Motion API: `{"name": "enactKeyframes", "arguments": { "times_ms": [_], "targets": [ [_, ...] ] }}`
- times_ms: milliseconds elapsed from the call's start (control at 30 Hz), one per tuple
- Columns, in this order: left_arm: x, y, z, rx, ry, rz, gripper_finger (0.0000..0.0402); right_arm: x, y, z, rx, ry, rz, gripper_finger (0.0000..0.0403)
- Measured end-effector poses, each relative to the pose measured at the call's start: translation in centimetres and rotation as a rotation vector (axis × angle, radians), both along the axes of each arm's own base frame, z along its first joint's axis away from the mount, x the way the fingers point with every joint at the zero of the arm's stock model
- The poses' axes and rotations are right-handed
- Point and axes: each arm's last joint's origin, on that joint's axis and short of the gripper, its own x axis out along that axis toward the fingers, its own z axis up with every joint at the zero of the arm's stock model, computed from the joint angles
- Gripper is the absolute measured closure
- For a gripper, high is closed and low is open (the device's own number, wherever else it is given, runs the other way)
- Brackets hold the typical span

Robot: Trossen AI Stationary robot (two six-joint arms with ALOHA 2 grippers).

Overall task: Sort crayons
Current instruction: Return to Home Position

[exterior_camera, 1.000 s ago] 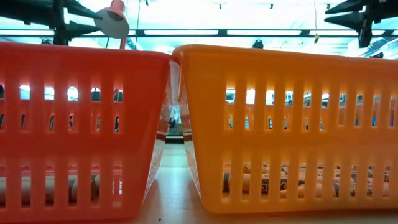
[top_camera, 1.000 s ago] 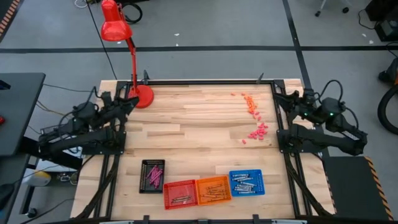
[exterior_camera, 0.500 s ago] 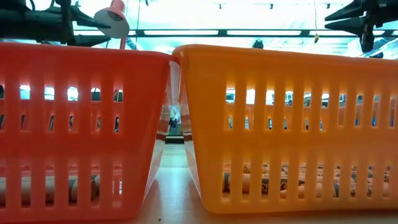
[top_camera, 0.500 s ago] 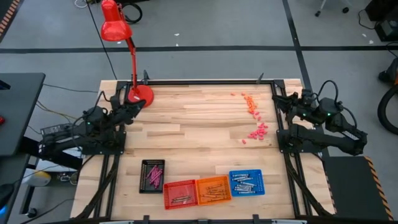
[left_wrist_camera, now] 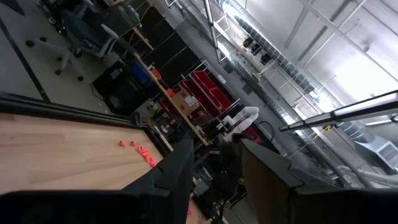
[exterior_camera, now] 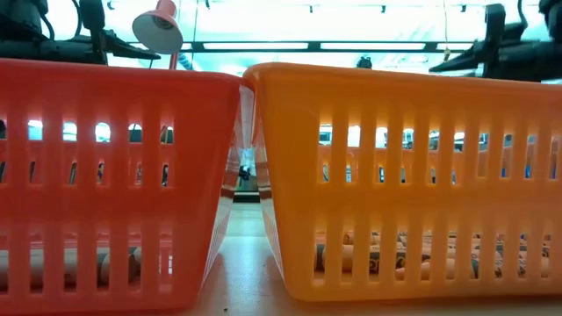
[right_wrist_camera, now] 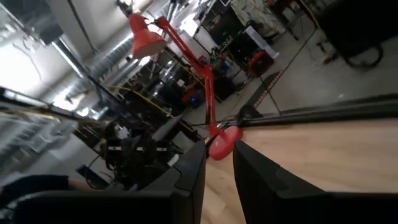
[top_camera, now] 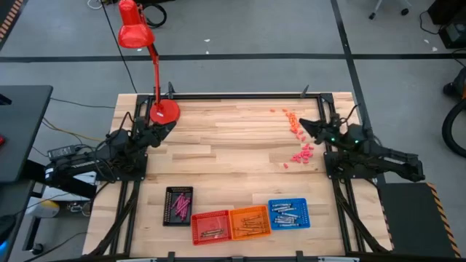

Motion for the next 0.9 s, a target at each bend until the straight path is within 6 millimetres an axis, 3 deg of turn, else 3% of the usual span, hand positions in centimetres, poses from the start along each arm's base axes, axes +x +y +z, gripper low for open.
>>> {"name": "enactKeyframes", "arguments": {
  "times_ms": [133, 233, 700, 900],
  "targets": [
    [0.0, -0.1, 0.0, 0.002, 0.0, -0.022, 0.026, 0.8, -0.2, -2.5, 0.056, -0.048, 0.027, 0.0316],
    [0.0, -0.1, 0.0, 0.009, 0.004, -0.028, 0.026, 1.0, -0.2, -3.2, 0.101, -0.015, 0.031, 0.0316],
    [0.2, -0.1, -0.7, 0.022, 0.095, -0.03, 0.026, 1.0, -0.2, -3.3, 0.124, -0.027, 0.034, 0.0316],
    [0.3, 0.1, -2.8, -0.03, 0.311, 0.002, 0.026, 1.0, -0.2, -3.3, 0.117, -0.016, 0.031, 0.0316]
  ]
}}
